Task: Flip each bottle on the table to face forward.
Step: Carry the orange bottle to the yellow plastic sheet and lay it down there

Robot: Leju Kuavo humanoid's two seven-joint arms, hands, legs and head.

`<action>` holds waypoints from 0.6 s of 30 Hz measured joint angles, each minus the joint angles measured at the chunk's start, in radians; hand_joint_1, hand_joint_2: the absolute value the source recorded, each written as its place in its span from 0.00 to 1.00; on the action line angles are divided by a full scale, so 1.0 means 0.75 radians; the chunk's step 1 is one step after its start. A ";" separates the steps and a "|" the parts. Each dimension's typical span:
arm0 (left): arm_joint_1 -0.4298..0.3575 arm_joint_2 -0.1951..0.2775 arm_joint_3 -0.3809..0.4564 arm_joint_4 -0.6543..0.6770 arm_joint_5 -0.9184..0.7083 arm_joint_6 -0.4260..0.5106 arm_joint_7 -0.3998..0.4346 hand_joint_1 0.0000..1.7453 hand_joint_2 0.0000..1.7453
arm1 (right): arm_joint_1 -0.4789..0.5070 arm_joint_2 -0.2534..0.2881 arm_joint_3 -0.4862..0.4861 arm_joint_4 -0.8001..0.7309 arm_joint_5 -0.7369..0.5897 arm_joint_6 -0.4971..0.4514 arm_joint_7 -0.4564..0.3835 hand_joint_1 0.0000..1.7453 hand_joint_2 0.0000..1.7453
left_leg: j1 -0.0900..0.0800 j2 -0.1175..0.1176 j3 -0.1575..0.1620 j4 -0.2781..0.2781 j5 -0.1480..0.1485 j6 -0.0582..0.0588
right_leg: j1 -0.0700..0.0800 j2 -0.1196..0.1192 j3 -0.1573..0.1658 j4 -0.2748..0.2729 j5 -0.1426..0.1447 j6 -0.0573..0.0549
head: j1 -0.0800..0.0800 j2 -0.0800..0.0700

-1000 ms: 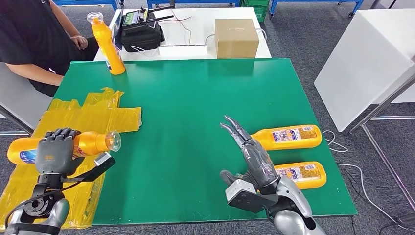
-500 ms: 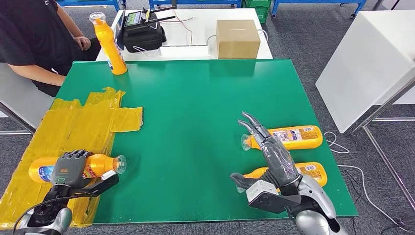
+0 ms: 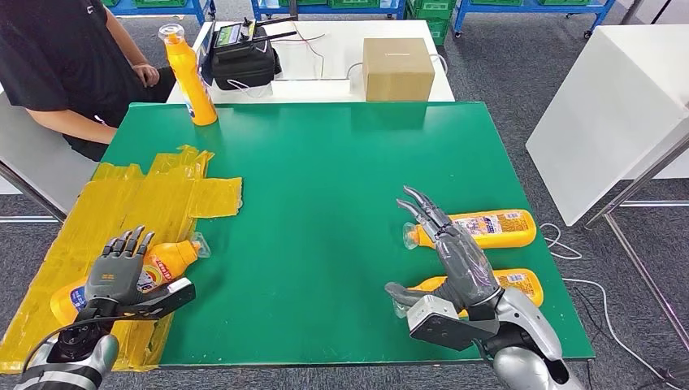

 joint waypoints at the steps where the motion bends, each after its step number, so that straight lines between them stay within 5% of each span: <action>1: 0.000 0.000 0.000 0.001 0.010 0.009 -0.005 0.00 0.00 | 0.001 -0.009 -0.001 0.000 0.007 0.001 0.005 0.00 1.00 | 0.000 0.000 0.000 0.000 0.000 0.000 | 0.000 0.000 0.000 0.000 0.000 0.000 | 0.000 0.000; 18: 0.171 -0.052 0.172 -0.290 0.629 0.256 -0.450 0.00 0.00 | 0.210 -0.127 -0.119 -0.014 0.098 0.000 -0.021 0.00 1.00 | 0.001 0.009 -0.012 0.001 -0.002 -0.001 | 0.002 0.006 -0.016 0.000 0.002 -0.003 | 0.001 0.000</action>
